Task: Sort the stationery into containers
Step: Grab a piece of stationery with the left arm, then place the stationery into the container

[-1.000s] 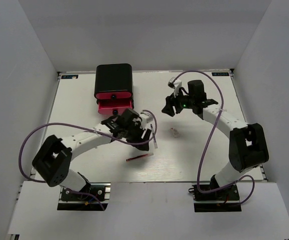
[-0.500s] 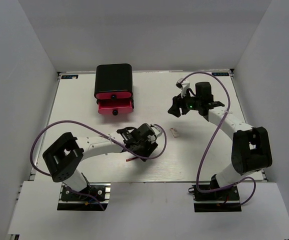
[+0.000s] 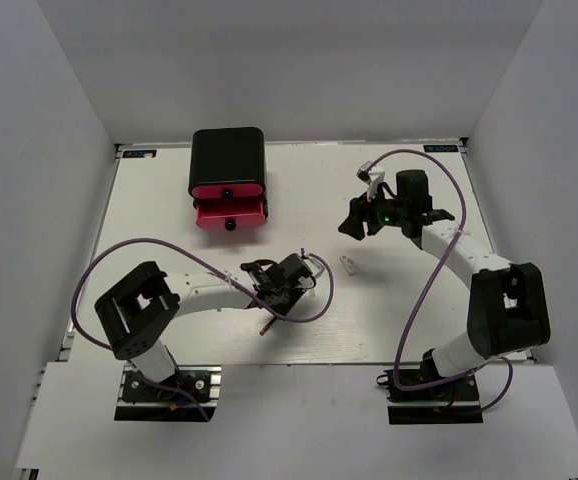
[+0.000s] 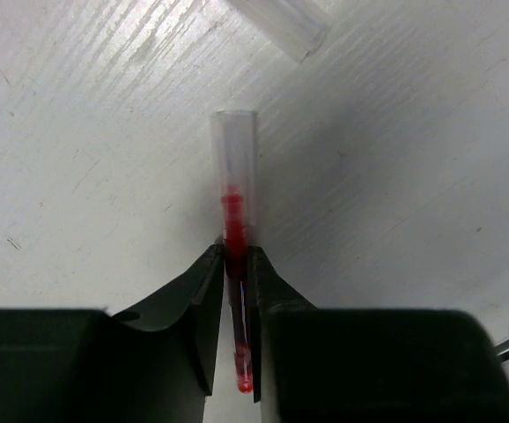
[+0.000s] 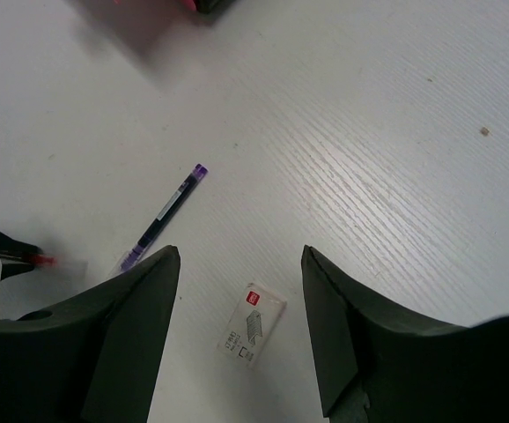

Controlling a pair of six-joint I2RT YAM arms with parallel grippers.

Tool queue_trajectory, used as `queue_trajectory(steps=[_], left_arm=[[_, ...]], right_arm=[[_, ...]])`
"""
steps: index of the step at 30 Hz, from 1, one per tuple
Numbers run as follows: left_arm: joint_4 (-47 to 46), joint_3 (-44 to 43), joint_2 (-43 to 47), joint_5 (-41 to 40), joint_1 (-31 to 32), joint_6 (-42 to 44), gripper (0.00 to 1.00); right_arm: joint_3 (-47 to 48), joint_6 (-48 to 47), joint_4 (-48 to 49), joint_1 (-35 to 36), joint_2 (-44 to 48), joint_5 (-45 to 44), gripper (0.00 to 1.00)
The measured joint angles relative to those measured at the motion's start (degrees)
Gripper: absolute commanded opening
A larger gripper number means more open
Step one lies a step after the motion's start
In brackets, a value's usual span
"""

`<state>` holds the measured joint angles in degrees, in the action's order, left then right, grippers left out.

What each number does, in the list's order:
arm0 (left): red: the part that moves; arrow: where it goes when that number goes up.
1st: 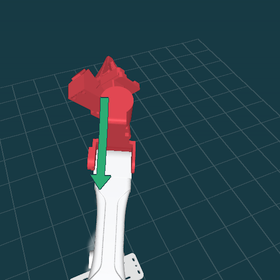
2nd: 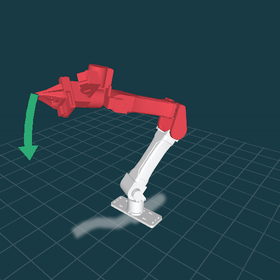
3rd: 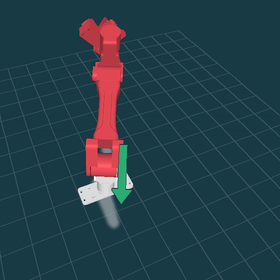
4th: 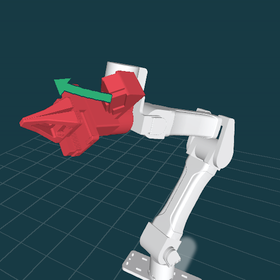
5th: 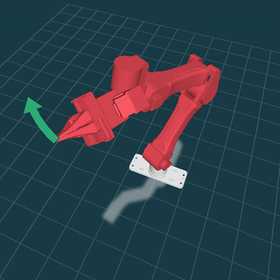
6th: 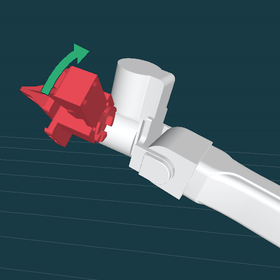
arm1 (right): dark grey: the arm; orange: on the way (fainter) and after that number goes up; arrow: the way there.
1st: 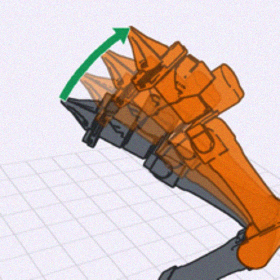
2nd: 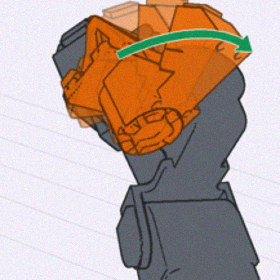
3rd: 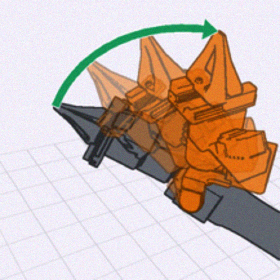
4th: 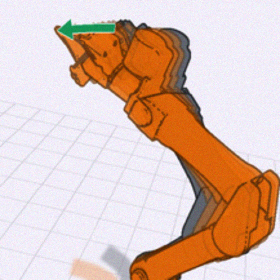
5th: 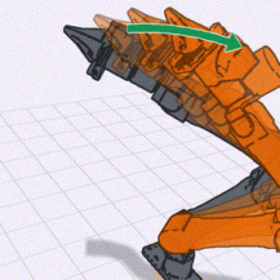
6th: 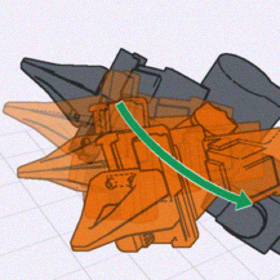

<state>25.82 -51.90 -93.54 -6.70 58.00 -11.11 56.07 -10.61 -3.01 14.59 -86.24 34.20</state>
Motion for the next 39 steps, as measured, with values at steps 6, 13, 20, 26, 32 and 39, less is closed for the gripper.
queue_trajectory(steps=[6, 13, 20, 26, 32, 39], left_arm=[[-1.4, 1.0, 0.6, -0.9, 0.6, -0.7, 0.14], [-1.7, 3.7, 6.1, -2.4, -1.3, -6.6, 0.02], [-4.7, 3.5, 19.6, -8.2, -5.8, -16.4, 0.0], [-4.8, 3.3, 27.4, -18.1, -11.2, -31.0, 0.0], [1.0, -0.8, 28.2, -23.9, -16.3, -48.4, 0.0], [9.2, -6.1, 25.5, -28.0, -21.6, -69.9, 0.0]], right_arm=[[-0.9, 0.1, 0.0, -0.3, 0.3, 0.4, 0.7], [-1.9, -0.5, 0.0, -0.3, 1.0, 0.5, 0.9], [-2.5, -1.6, 0.1, -0.3, 1.3, 1.9, 0.9], [-2.6, -1.7, 0.1, -0.3, 1.3, 2.4, 0.9], [-2.7, -1.7, 0.2, -0.3, 1.3, 2.4, 0.9], [-4.5, -1.6, 0.5, -0.3, 2.1, 2.4, 0.9]])
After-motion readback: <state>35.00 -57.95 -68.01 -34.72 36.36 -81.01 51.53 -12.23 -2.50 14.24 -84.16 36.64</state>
